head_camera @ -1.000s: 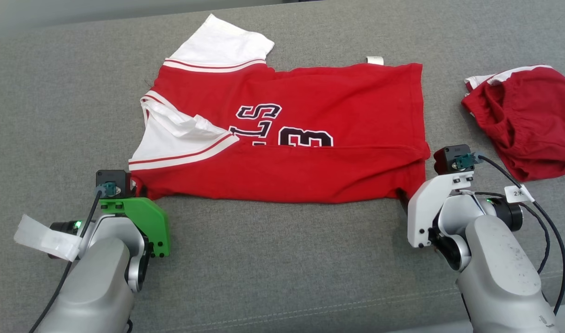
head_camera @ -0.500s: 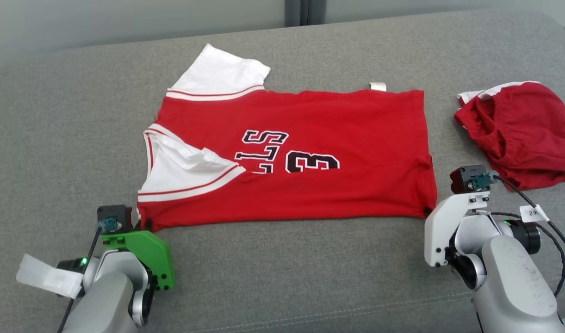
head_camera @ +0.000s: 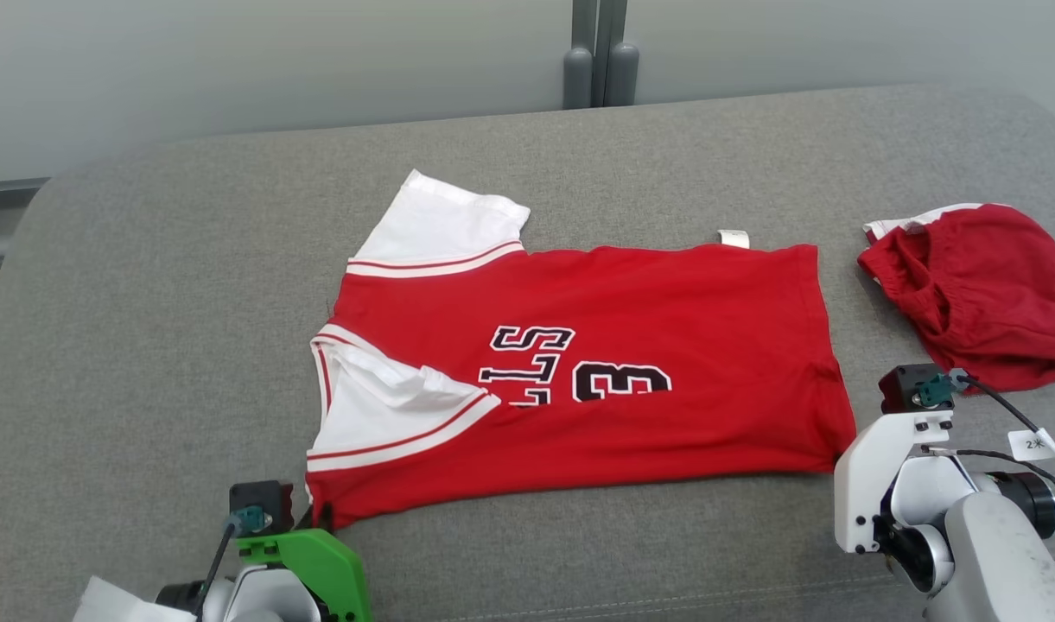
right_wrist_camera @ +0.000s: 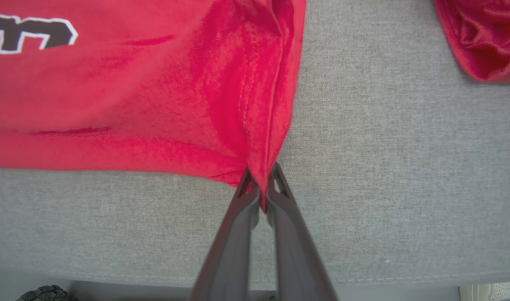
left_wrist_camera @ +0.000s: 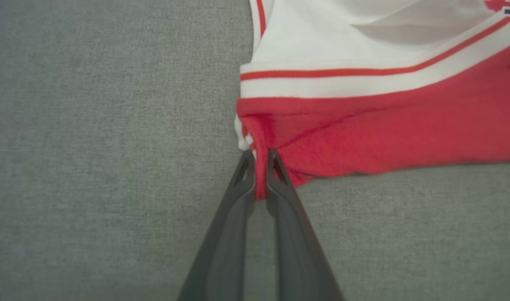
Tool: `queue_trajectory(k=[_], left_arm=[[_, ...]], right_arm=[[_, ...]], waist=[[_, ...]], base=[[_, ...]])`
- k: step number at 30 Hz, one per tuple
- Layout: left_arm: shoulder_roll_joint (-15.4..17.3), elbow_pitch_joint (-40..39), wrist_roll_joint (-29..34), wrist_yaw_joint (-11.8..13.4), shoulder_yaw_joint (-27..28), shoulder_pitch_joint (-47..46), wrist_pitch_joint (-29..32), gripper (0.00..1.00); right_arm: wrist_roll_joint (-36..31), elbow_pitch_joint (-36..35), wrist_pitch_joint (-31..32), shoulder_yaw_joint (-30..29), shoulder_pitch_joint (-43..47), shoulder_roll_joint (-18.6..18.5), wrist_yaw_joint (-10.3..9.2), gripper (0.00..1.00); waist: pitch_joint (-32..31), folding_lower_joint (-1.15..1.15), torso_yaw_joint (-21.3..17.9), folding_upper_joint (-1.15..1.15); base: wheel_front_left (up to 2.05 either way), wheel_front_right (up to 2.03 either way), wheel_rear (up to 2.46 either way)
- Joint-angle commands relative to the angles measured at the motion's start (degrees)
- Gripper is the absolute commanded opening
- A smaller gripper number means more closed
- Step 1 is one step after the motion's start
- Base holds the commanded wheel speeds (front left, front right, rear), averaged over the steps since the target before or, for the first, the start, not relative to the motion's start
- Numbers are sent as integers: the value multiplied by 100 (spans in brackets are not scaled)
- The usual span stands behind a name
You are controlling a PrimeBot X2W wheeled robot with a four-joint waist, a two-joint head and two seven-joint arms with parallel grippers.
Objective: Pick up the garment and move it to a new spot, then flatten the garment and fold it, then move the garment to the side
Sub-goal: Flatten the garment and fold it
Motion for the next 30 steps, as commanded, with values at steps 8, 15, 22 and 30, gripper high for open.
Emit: queue_trajectory(k=[8, 15, 22, 30], left_arm=[[204, -713, -85, 308, 10, 578, 131, 0], [334, -1066, -59, 352, -76, 808, 228, 100], [330, -1190, -11, 400, -44, 910, -62, 100], [378, -1508, 72, 525, 230, 1020, -954, 100]], right_arm=[[7, -350, 205, -158, 286, -86, -13, 0], [-38, -405, 434, -63, 484, -130, -13, 18], [-130, -447, 175, -214, 609, -51, -11, 100], [-257, -787, -638, -510, 793, 128, -11, 100]], waist=[[-163, 0, 96, 0], [-181, 0, 143, 0], [-216, 0, 157, 0], [-381, 0, 257, 0]], base=[[0, 0, 0], [0, 0, 0], [0, 0, 0], [0, 0, 0]])
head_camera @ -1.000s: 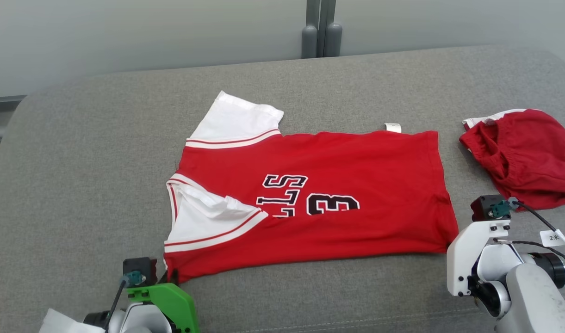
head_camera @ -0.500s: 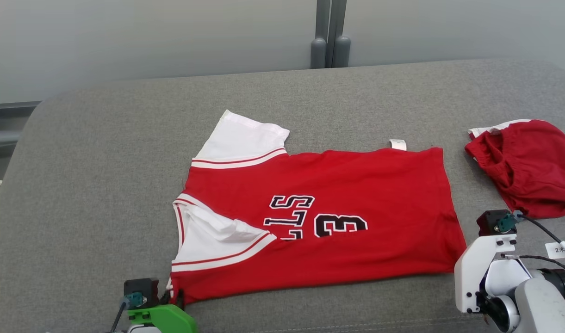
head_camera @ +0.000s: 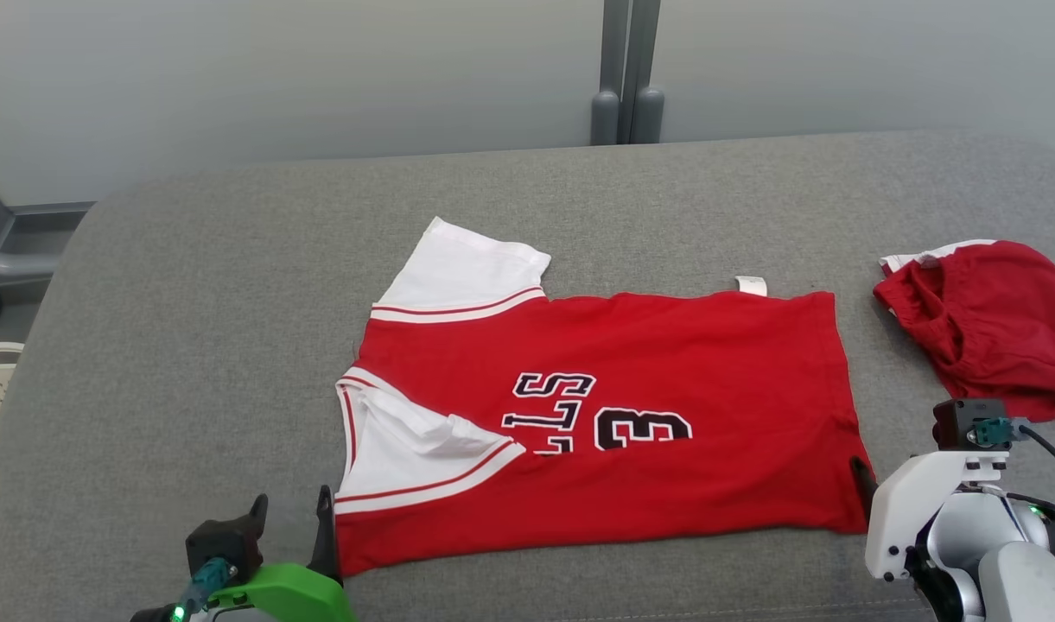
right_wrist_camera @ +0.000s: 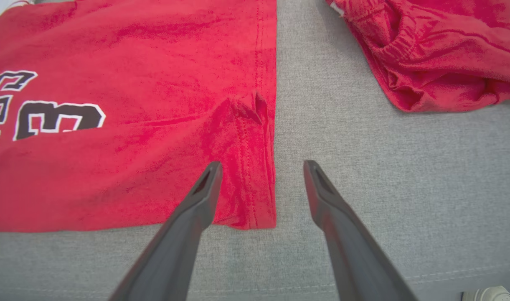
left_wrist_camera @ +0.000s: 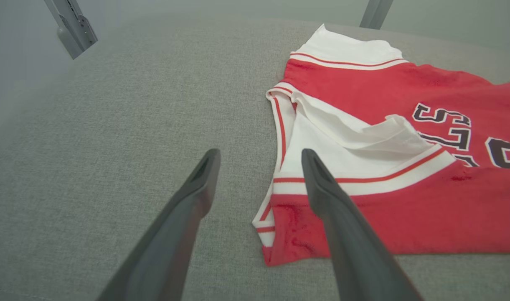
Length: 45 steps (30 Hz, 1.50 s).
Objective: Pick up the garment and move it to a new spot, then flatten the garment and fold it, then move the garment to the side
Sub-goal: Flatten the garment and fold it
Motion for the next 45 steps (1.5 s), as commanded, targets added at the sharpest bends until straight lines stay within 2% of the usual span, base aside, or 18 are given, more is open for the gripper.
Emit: queue_trajectory(k=[1, 3, 4, 9, 15, 19, 24, 29, 34, 45], left_arm=[[56, -85, 38, 27, 67, 95, -170, 100], [95, -319, 98, 6, 188, 137, -446, 100], [95, -319, 98, 6, 188, 137, -446, 100], [105, -814, 295, -26, 449, 207, -649, 100], [-120, -1508, 487, -75, 1116, 489, -671, 100], [-279, -1745, 582, -321, 1474, 673, -672, 100], [-230, -1795, 878, -873, 1526, 876, -667, 100], [-189, -1563, 1098, -1187, 1432, 986, -668, 100], [-169, -1353, 1223, -1277, 1380, 1100, -668, 100], [-227, -1290, 1323, -1292, 1350, 1025, -668, 100]], right_arm=[[-63, -112, -215, -25, 86, 47, -9, 100], [-18, -304, -757, -12, 144, 133, -8, 100], [-18, -304, -757, -12, 144, 133, -8, 100], [2, -533, -1705, 39, 190, 234, -6, 100], [73, -598, -2533, 74, 237, 267, -7, 100], [220, -590, -2893, 250, 312, 266, -7, 100], [245, -591, -3207, 592, 459, 264, -7, 100], [48, -550, -3421, 806, 687, 262, -7, 100], [-182, -506, -3534, 908, 843, 262, -7, 100], [-124, -554, -3453, 874, 817, 265, -7, 100]], waist=[[-63, 0, 60, 0], [-127, 0, 108, 0], [-127, 0, 108, 0], [-243, 0, 196, 0], [-397, 0, 288, 0], [-487, 0, 331, 0], [-560, 0, 342, 0], [-602, 0, 334, 0], [-613, 0, 298, 0], [-553, 0, 277, 0]], base=[[0, 0, 0], [0, 0, 0], [0, 0, 0], [0, 0, 0], [0, 0, 0], [0, 0, 0], [0, 0, 0], [0, 0, 0], [0, 0, 0], [0, 0, 0]])
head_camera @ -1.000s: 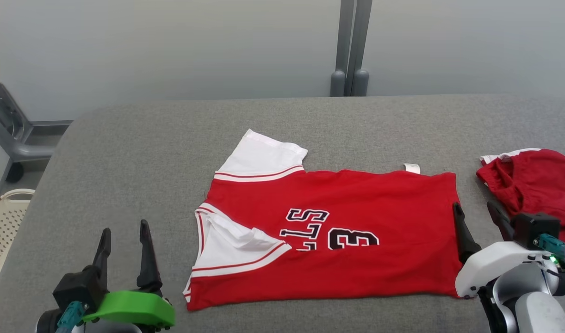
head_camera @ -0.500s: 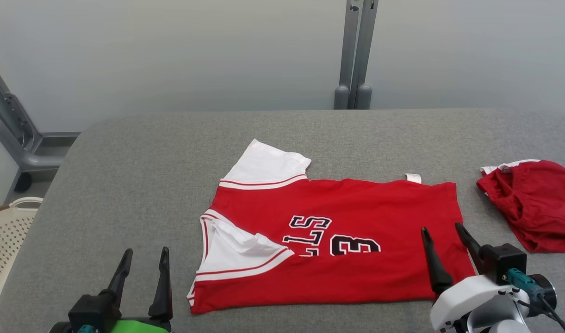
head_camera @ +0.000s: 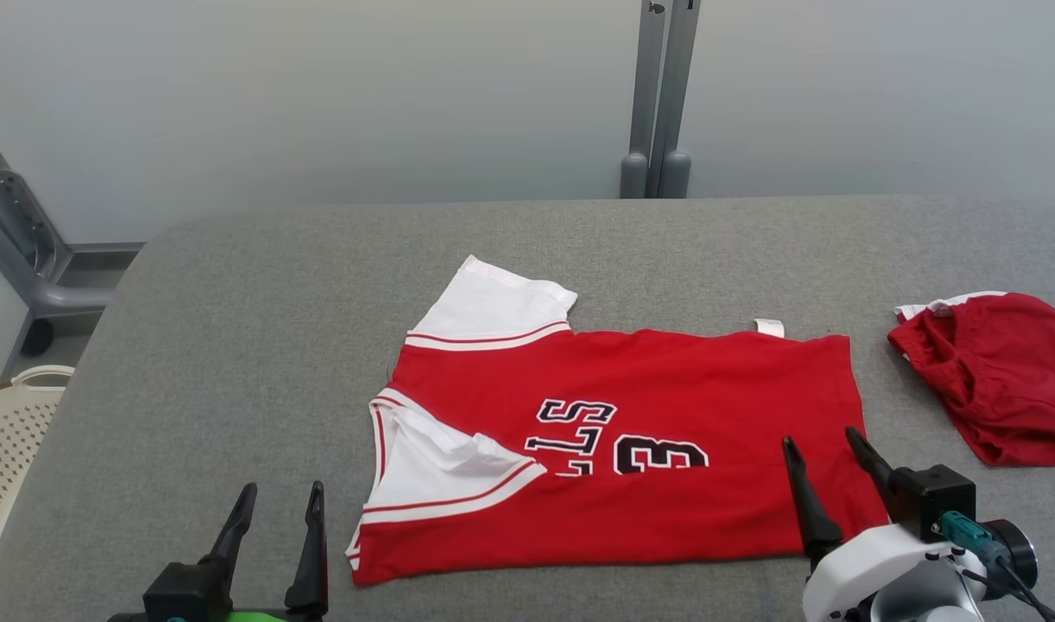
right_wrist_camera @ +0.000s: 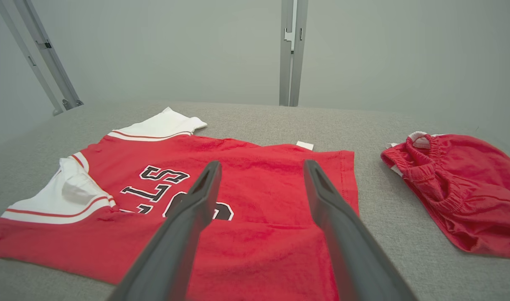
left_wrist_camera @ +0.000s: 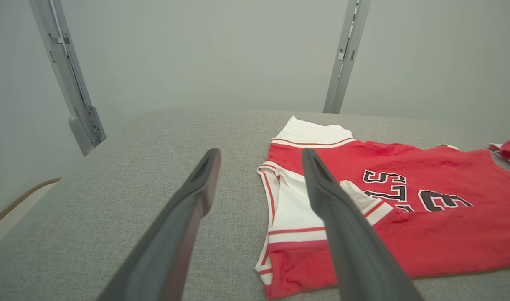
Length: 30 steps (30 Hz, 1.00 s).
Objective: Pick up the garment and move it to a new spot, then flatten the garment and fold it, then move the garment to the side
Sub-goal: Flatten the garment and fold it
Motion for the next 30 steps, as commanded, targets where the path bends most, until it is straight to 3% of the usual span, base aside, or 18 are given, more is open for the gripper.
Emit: queue_trajectory(k=[1, 13, 16, 22, 27, 30], left_arm=[[-4, 15, 40, -29, -6, -62, -1, 100], [-47, 151, 14, -128, -40, -295, 44, 100], [-20, 288, 20, -175, -112, -528, 279, 100], [35, 814, 158, -408, -416, -1570, 1123, 100], [-187, 1458, 8, -654, -555, -2706, 1869, 100], [-345, 1843, -61, -654, -526, -3353, 2116, 100]], right_arm=[[15, -35, 13, 3, -24, -12, -3, 100], [37, -50, 175, -51, -135, -14, -3, 100], [-72, 10, 770, -13, -257, -8, -3, 100], [14, 63, 2543, -63, -862, -13, -3, 100], [-36, 88, 3735, 136, -1573, -12, -3, 100], [7, 47, 4165, 307, -1957, -80, -3, 100]], waist=[[15, 0, -1, 0], [158, 0, -25, 0], [234, 0, -89, 0], [521, 0, -296, 0], [985, 0, -508, 0], [1239, 0, -663, 0]], base=[[0, 0, 0], [0, 0, 0], [0, 0, 0], [0, 0, 0], [0, 0, 0], [0, 0, 0]])
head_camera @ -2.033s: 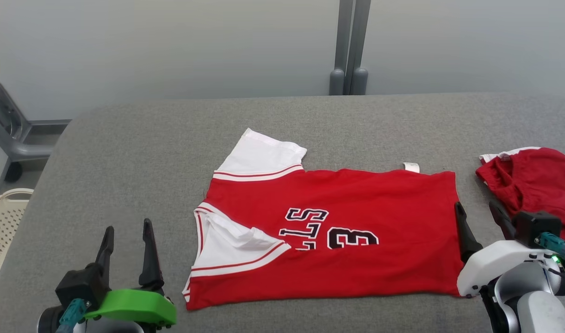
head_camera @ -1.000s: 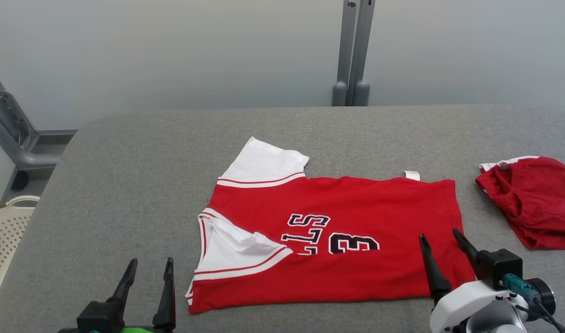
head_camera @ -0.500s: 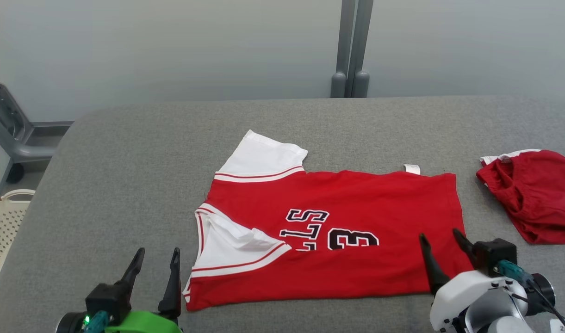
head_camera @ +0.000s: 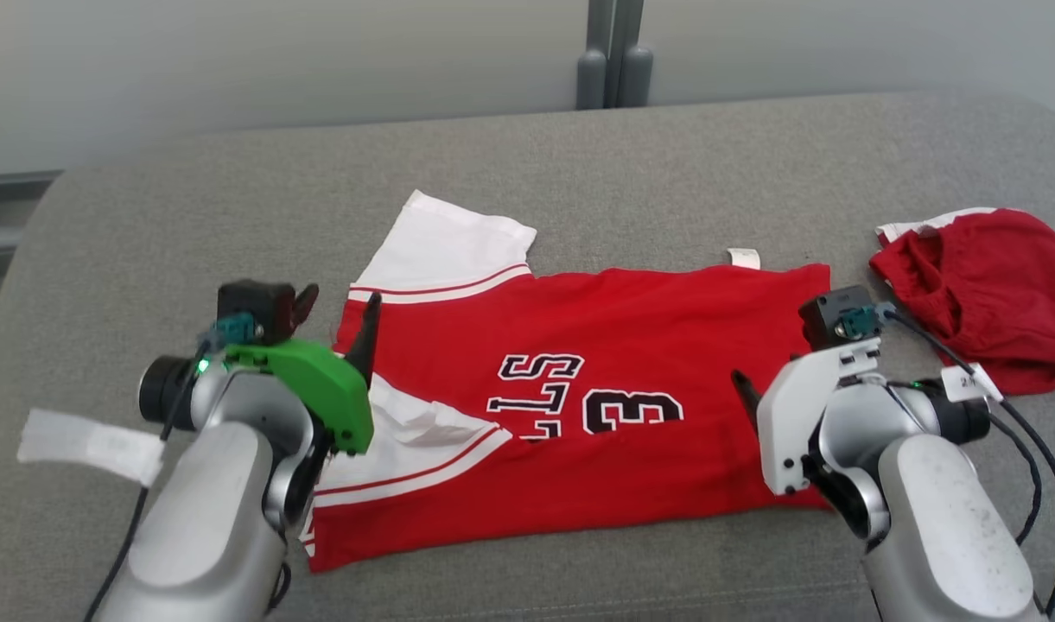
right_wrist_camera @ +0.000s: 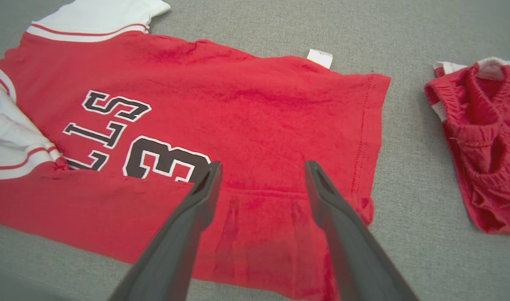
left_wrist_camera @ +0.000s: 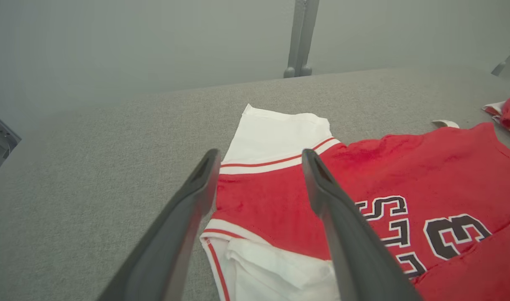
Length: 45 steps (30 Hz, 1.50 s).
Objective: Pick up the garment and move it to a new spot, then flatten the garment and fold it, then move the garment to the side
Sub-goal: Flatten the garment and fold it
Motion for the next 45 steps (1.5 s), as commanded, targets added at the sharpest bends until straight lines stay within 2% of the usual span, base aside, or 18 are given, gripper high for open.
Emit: queue_trajectory(k=[1, 8, 16, 23, 26, 40, 45], left_arm=[[-76, 289, 10, 44, 11, -449, 152, 100], [-124, 1007, 75, -2, -32, -1449, 463, 100], [87, 1852, 267, -20, -95, -2677, 869, 100], [219, 2418, 459, 129, -219, -3473, 1220, 100], [300, 2652, 547, 223, -269, -3666, 1319, 100], [590, 3275, 682, 351, -423, -4230, 1536, 100], [578, 3376, 635, 273, -459, -4304, 1602, 100]], right_arm=[[2, -37, 153, 51, -327, -90, -3, 100], [-1, 71, 290, 210, -955, -198, -3, 100], [101, 169, 379, 393, -1697, -375, -3, 100], [147, 110, 254, 386, -2137, -397, -3, 100], [145, 115, 197, 420, -2247, -381, -3, 100], [183, 209, 63, 653, -2358, -364, -3, 100], [197, 189, 62, 679, -2381, -388, -3, 100]], waist=[[513, 0, -382, 0], [1035, 0, -696, 0], [1780, 0, -1046, 0], [2259, 0, -1250, 0], [2359, 0, -1313, 0], [2524, 0, -1446, 0], [2540, 0, -1458, 0]], base=[[0, 0, 0], [0, 0, 0], [0, 0, 0], [0, 0, 0], [0, 0, 0], [0, 0, 0], [0, 0, 0]])
